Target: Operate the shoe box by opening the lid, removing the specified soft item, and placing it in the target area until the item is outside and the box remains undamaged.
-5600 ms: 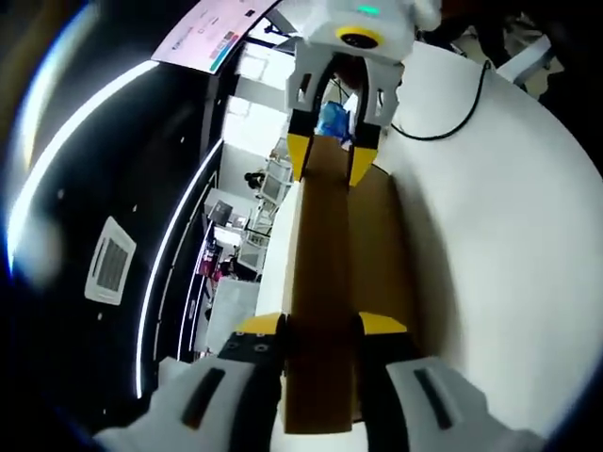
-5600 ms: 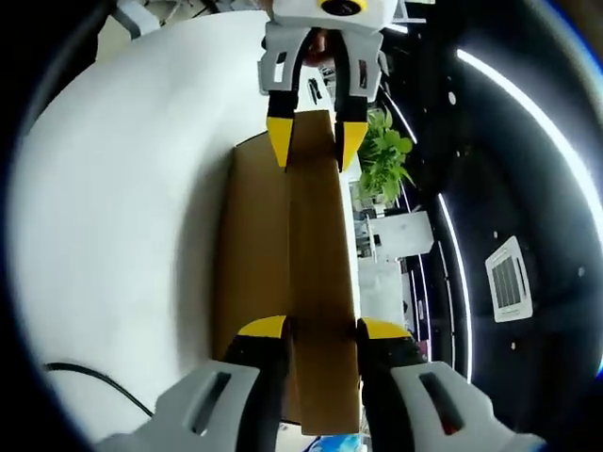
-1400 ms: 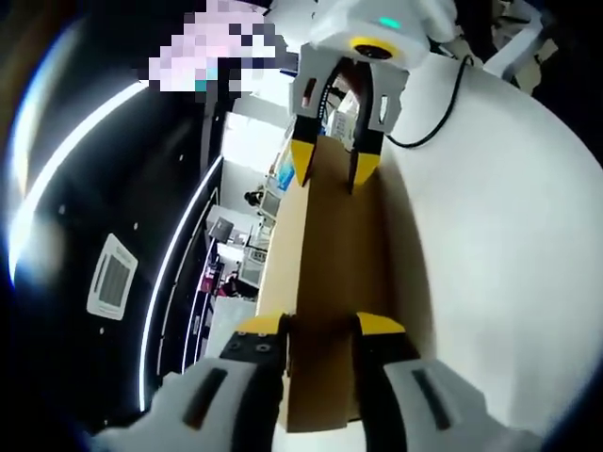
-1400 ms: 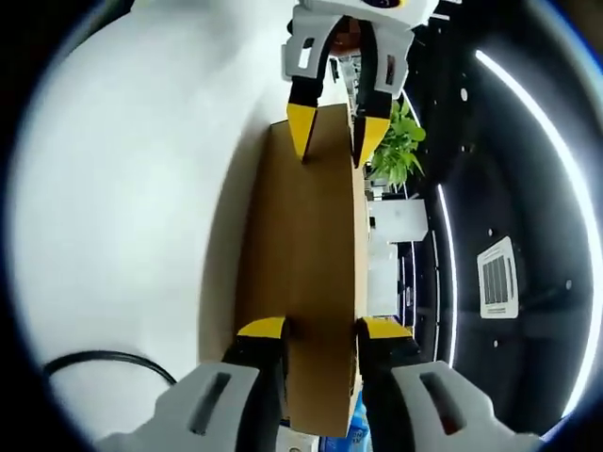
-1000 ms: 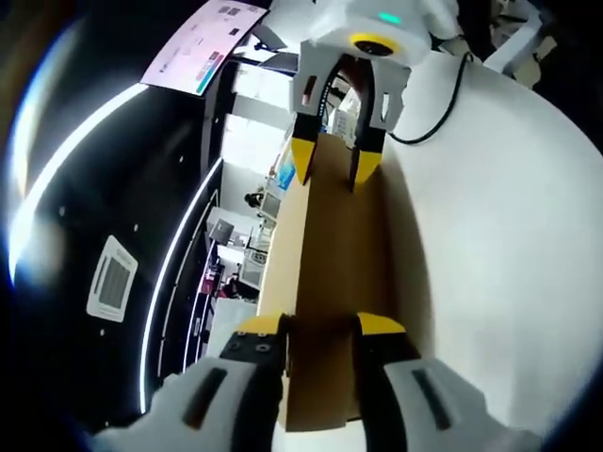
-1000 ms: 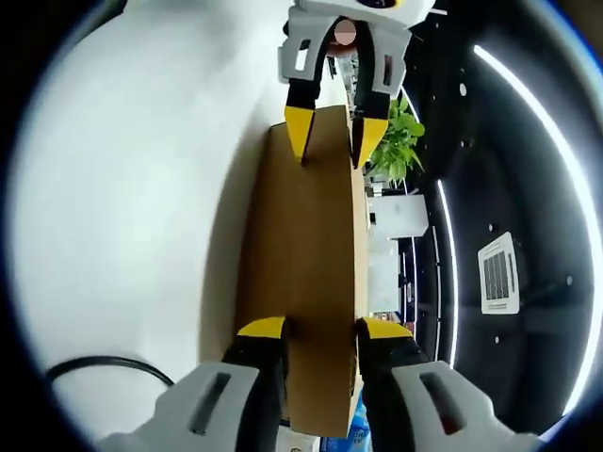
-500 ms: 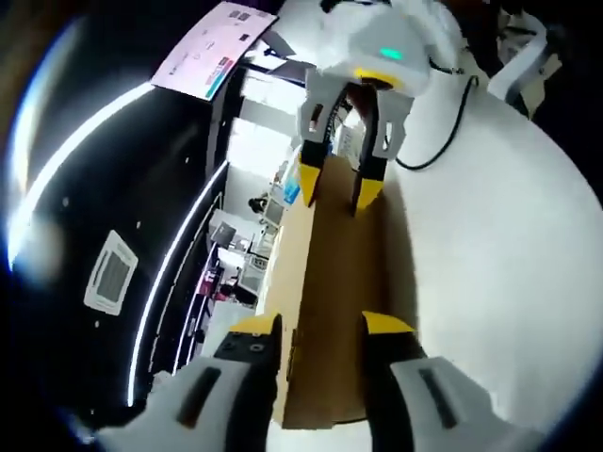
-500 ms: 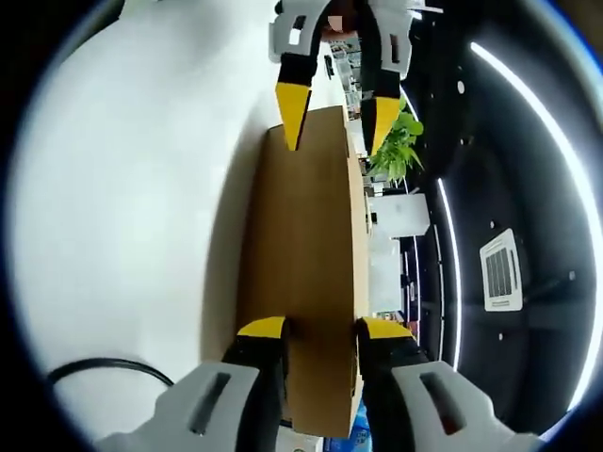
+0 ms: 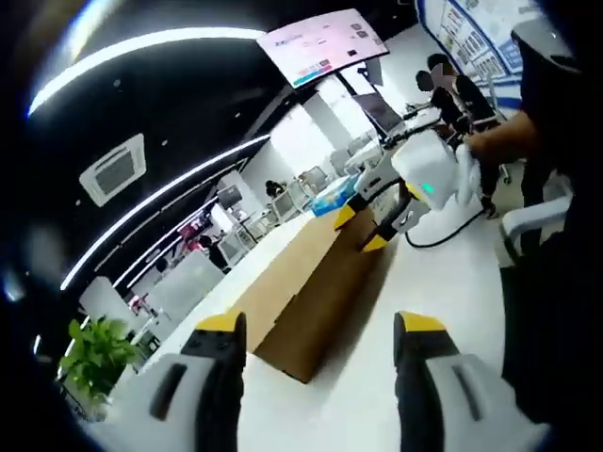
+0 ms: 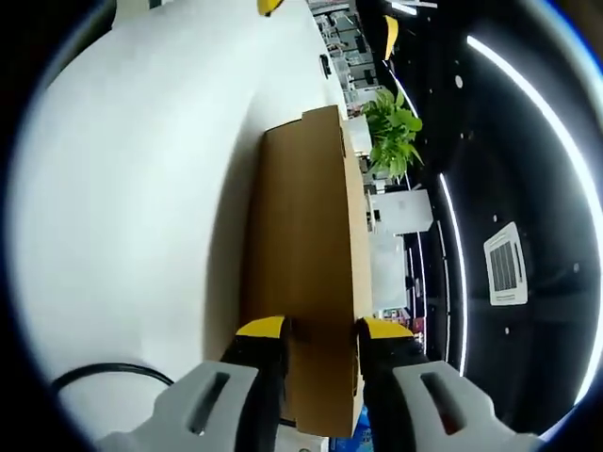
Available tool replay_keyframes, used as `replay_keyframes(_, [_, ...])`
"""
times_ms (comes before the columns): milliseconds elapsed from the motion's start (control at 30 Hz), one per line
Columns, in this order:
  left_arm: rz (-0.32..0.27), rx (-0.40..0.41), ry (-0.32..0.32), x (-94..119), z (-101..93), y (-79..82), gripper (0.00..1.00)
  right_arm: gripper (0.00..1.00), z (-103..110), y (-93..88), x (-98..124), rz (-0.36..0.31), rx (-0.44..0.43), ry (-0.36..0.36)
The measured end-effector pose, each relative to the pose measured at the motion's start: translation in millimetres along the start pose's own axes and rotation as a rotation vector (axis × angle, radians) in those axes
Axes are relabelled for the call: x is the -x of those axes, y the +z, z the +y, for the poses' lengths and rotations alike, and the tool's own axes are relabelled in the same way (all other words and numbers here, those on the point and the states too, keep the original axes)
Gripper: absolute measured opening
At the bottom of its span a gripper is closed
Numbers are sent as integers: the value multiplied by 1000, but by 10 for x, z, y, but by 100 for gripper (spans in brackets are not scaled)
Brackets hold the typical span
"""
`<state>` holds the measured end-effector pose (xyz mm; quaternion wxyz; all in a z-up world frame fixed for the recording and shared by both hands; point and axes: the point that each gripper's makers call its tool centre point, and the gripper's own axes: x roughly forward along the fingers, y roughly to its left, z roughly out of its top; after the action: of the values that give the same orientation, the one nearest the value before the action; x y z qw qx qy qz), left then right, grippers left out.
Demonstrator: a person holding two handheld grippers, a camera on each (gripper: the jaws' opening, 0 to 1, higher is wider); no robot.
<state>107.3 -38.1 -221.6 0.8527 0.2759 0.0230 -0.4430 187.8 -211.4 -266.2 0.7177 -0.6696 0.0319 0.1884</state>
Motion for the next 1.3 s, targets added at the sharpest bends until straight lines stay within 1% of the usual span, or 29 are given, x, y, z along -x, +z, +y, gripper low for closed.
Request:
replay_keyframes(33, [7, 39, -3, 42, -16, -15, 72, 29, 1, 9, 9, 2, -1, 4])
replay_keyframes(100, [37, 155, -1, 153, -43, -80, 74, 30, 8, 14, 15, 5, -4, 9])
replay_keyframes(133, [38, 188, 1, 183, -48, -93, 73, 30, 12, 14, 16, 6, -3, 9])
replay_keyframes(200, [25, 227, 10, 237, -43, -127, 73, 31, 20, 18, 16, 11, -4, 9])
replay_keyframes(267, [48, 270, 12, 279, -63, -206, 74, 31, 22, 23, 17, 15, -10, 8])
replay_keyframes(333, [63, 334, 2, 327, -118, -262, 80, 31, 22, 26, 20, 20, -15, 8])
replay_keyframes(400, [62, 397, -6, 364, -167, -271, 85, 33, 26, 28, 21, 23, -18, 9])
replay_keyframes(467, [77, 440, 10, 393, -166, -291, 88, 36, 51, 33, 20, 24, -36, 19])
replay_keyframes(500, [74, 444, 16, 398, -161, -285, 91, 39, 73, 37, 18, 24, -55, 30])
replay_keyframes(600, [80, 460, 31, 418, -174, -275, 99, 41, 82, 40, 20, 24, -56, 31])
replay_keyframes(667, [91, 470, 26, 437, -203, -275, 99, 43, 96, 48, 42, 19, -84, 44])
replay_keyframes(700, [97, 477, 24, 448, -219, -273, 99, 42, 111, 83, 85, -1, -147, 60])
replay_keyframes(733, [106, 489, 22, 459, -232, -281, 99, 42, 106, 121, 128, -23, -189, 71])
replay_keyframes(767, [121, 521, 25, 479, -251, -299, 99, 45, 89, 152, 181, -39, -229, 77])
replay_keyframes(833, [134, 527, 23, 499, -256, -319, 99, 53, 22, 169, 350, -49, -342, 75])
replay_keyframes(867, [140, 528, 25, 511, -262, -328, 99, 58, 15, 170, 379, -50, -365, 74])
replay_keyframes(900, [153, 533, 43, 536, -246, -354, 99, 62, -9, 168, 533, -54, -483, 84])
replay_keyframes(933, [155, 540, 51, 545, -236, -362, 99, 66, -3, 160, 648, -52, -567, 104])
replay_keyframes(967, [158, 541, 47, 564, -249, -360, 99, 72, 2, 138, 695, -54, -612, 120])
replay_keyframes(1000, [167, 546, 44, 576, -258, -371, 99, 78, 29, 113, 798, -44, -683, 147])
replay_keyframes(1033, [175, 560, 45, 595, -274, -376, 99, 82, 52, 117, 866, -40, -734, 161])
replay_keyframes(1067, [177, 562, 41, 603, -285, -377, 99, 85, 70, 109, 940, -36, -789, 175])
replay_keyframes(1100, [186, 561, 24, 619, -330, -379, 99, 85, 91, 117, 1051, -40, -865, 194])
replay_keyframes(1167, [186, 566, 10, 633, -380, -377, 99, 89, 71, 125, 1180, -75, -962, 207])
replay_keyframes(1200, [191, 568, -1, 650, -412, -382, 99, 91, 66, 85, 1268, -70, -1047, 216])
replay_keyframes(1233, [190, 570, -5, 666, -431, -378, 99, 92, 81, 54, 1343, -62, -1100, 231])
replay_keyframes(1267, [189, 575, -7, 681, -440, -377, 99, 94, 76, 23, 1406, -61, -1135, 230])
replay_keyframes(1300, [165, 621, 7, 698, -427, -344, 99, 94, 56, -34, 1500, -62, -1162, 214])
